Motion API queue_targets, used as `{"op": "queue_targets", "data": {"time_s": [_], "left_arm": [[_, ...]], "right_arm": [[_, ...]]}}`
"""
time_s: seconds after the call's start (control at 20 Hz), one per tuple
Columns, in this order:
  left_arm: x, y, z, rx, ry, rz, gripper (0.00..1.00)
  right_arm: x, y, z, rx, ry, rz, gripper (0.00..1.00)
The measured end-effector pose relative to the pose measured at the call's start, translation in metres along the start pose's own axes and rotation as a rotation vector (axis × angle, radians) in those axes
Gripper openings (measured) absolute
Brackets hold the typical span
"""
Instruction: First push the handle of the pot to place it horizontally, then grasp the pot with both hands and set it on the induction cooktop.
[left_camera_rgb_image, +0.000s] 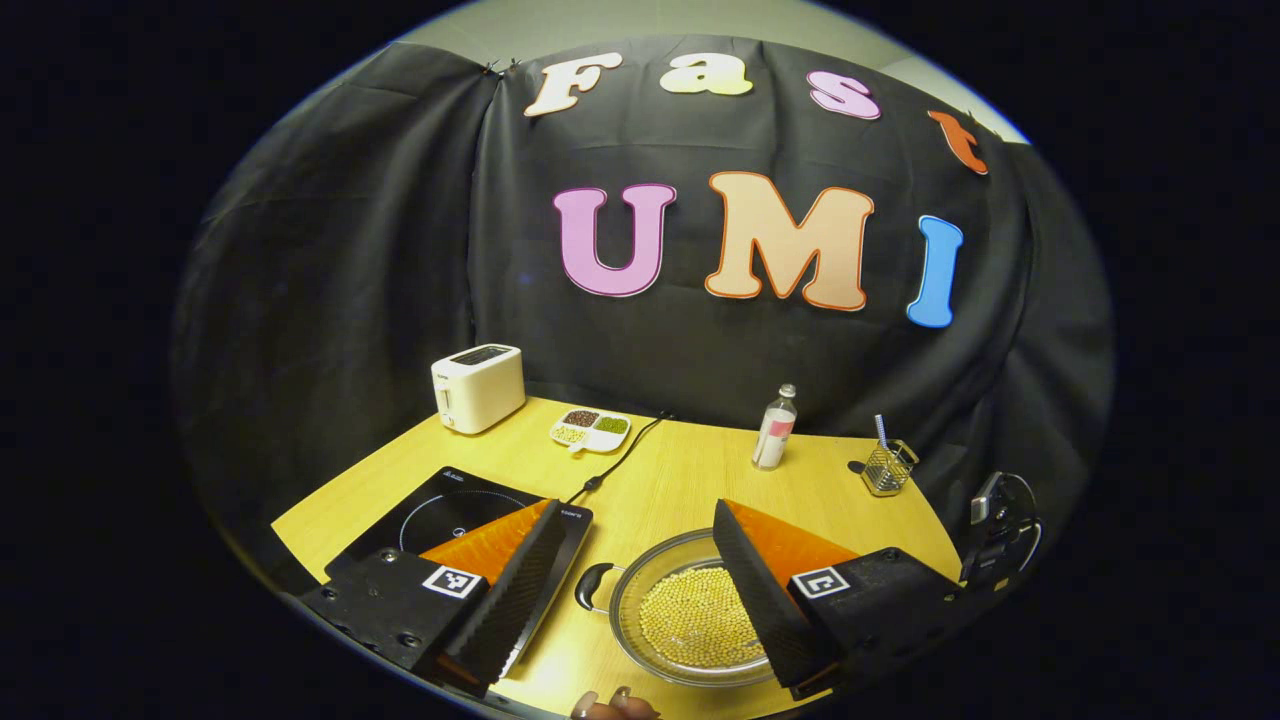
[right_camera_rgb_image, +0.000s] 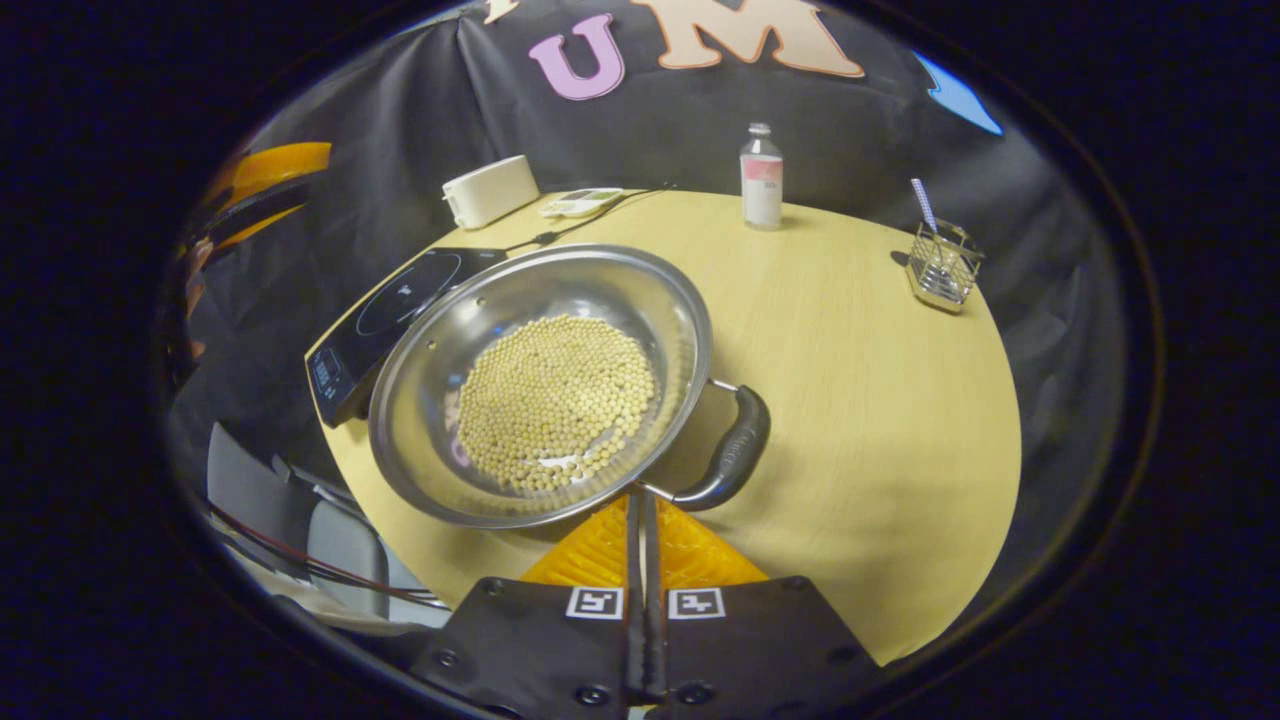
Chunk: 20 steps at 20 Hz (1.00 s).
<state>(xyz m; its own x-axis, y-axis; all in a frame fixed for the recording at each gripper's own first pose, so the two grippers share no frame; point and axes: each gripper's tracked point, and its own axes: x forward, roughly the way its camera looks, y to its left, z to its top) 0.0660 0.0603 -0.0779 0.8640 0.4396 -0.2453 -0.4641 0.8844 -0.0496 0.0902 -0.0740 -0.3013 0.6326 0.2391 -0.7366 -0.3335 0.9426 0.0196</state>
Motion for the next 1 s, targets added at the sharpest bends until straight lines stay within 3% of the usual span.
{"op": "queue_targets", "data": {"time_s": [0.5,0.55,0.6,0.7,1.0], "left_arm": [[0.000,0.016,-0.007,0.002,0.012,0.028,0.97],[0.001,0.019,-0.012,0.000,0.022,0.027,0.94],[0.002,0.022,-0.017,-0.001,0.034,0.022,0.97],[0.007,0.025,-0.026,-0.002,0.058,-0.005,0.97],[0.042,0.022,-0.043,0.002,0.127,-0.180,0.98]], "right_arm": [[0.002,0.000,0.003,-0.008,0.000,-0.005,0.02],[0.001,0.000,0.004,-0.003,-0.001,-0.010,0.02],[-0.001,-0.002,0.005,0.004,-0.005,-0.025,0.02],[-0.008,-0.008,0.007,0.024,-0.014,-0.062,0.02],[-0.026,-0.020,0.037,0.135,-0.099,-0.234,0.02]]}}
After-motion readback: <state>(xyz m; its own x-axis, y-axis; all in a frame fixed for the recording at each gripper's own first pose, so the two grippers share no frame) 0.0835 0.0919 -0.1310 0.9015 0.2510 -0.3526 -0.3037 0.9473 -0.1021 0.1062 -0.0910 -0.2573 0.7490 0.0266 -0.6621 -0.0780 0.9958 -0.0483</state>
